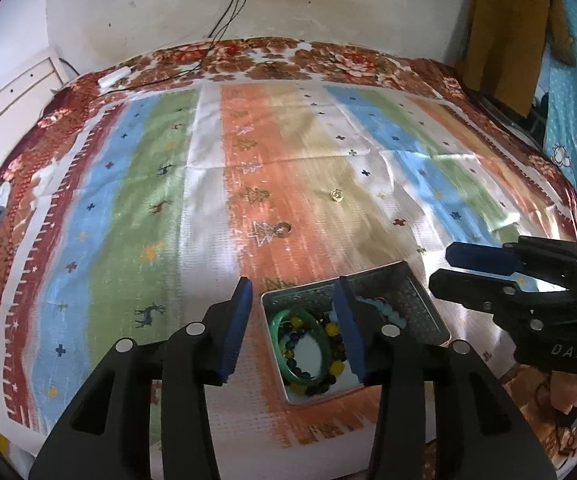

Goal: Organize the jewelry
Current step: 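Open the left tool over the tin while the right tool releases the light-blue bracelet there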

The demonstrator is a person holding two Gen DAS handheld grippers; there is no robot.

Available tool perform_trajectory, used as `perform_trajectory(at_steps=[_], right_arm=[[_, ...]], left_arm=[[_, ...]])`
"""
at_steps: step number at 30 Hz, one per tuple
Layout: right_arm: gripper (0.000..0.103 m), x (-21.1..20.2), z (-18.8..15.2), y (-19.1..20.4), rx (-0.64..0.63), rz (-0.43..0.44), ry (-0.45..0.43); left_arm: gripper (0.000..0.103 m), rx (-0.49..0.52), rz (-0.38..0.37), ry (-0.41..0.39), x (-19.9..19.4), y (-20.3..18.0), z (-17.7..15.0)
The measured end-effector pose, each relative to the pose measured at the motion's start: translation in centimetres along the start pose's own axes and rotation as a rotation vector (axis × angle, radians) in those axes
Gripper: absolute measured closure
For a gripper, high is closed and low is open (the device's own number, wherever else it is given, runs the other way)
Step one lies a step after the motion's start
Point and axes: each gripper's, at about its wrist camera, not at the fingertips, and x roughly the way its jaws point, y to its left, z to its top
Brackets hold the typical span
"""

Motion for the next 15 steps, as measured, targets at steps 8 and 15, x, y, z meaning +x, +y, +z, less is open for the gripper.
perform_trajectory(at_steps=[8, 15], right_arm=[[0.063, 0.4, 0.4, -1.2, 0.015, -0.045, 0.003], [0.062, 0.7, 1.0, -2.5, 0.045, -0.068, -0.001]], left_arm=[[0.054, -0.022, 0.013, 0.012, 0.6, 0.8, 0.4], [0.050, -0.029, 0.015, 0.030, 1.4, 1.2, 0.8]])
